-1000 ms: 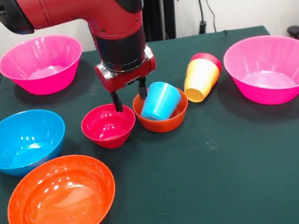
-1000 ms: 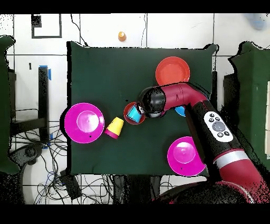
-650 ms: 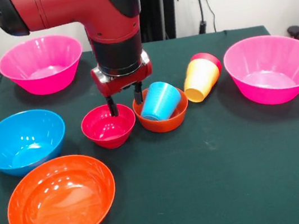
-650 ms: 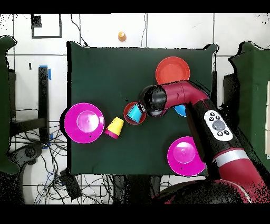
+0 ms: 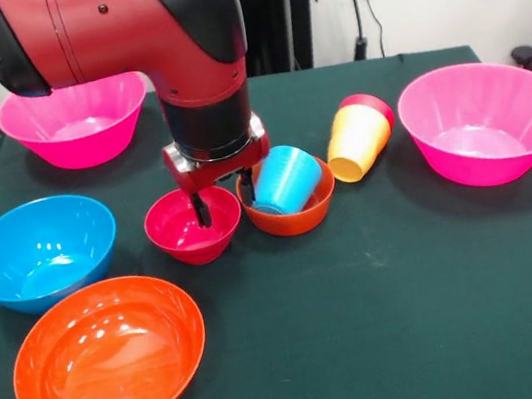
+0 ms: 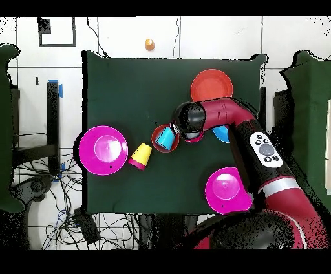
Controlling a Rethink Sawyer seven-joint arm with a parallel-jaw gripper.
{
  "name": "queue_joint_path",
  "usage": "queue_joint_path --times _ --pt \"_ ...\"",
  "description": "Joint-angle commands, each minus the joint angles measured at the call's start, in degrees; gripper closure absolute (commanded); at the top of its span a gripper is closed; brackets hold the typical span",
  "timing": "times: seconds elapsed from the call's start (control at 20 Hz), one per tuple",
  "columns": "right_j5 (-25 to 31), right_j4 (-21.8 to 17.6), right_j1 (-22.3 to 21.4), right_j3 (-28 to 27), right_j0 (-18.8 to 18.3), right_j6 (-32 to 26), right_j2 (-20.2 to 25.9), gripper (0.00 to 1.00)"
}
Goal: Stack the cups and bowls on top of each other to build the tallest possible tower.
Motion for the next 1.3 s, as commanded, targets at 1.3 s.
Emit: queue_joint_path --times 1.3 --pt "0.9 4.3 -4.5 7.0 2.6 0.6 -2.7 0.00"
